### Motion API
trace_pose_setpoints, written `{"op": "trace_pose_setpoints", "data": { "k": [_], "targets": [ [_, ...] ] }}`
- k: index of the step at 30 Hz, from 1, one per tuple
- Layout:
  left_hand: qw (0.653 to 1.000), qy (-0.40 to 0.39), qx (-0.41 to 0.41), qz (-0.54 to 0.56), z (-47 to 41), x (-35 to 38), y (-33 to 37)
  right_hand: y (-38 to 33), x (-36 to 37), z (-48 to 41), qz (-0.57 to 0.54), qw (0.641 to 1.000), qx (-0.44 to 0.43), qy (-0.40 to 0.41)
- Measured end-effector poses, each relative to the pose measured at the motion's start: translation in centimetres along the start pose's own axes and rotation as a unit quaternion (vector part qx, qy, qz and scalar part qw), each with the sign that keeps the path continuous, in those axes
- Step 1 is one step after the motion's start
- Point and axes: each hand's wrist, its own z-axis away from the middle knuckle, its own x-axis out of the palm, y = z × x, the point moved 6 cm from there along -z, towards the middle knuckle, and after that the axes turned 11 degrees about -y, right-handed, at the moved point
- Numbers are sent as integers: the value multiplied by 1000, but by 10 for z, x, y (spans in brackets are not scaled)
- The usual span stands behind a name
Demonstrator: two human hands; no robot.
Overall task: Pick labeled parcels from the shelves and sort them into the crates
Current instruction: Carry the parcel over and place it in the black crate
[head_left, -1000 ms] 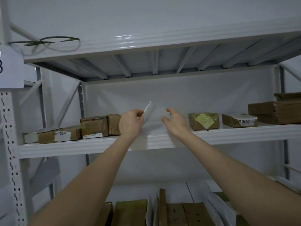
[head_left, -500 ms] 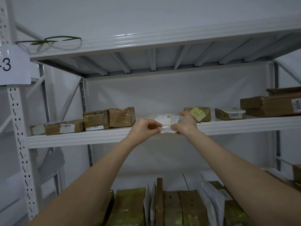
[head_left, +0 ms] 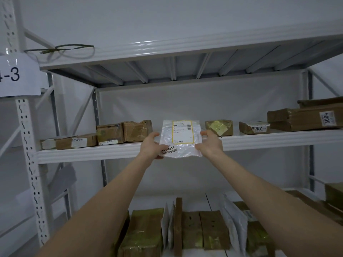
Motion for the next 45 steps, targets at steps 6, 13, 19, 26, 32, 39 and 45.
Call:
{"op": "trace_pose_setpoints", "data": {
  "k": [6, 13, 19, 26, 32, 39, 45],
  "targets": [
    [997, 64, 19, 43, -20, 1, 31, -51, 2, 11, 336, 926, -172, 11],
    [980, -32, 17, -195, -57, 33, 42, -41, 36, -6, 463, 872, -123, -105],
    [928, 52, 137, -342, -66, 13, 53, -34, 34, -47, 487, 863, -17, -131],
    [884, 91, 207, -410, -64, -10, 53, -39, 25, -70, 476, 866, 40, -147],
    [890, 212, 131, -381, -72, -84, 45, -92, 86, -77, 307, 938, -103, -123],
    [858, 171, -7, -485, -88, -116, 21, -114, 159, -80, 93, 969, -121, -192],
    [929, 198, 80, -303, -75, -120, 26, -100, 143, -82, 42, 990, -89, -100]
  ]
}}
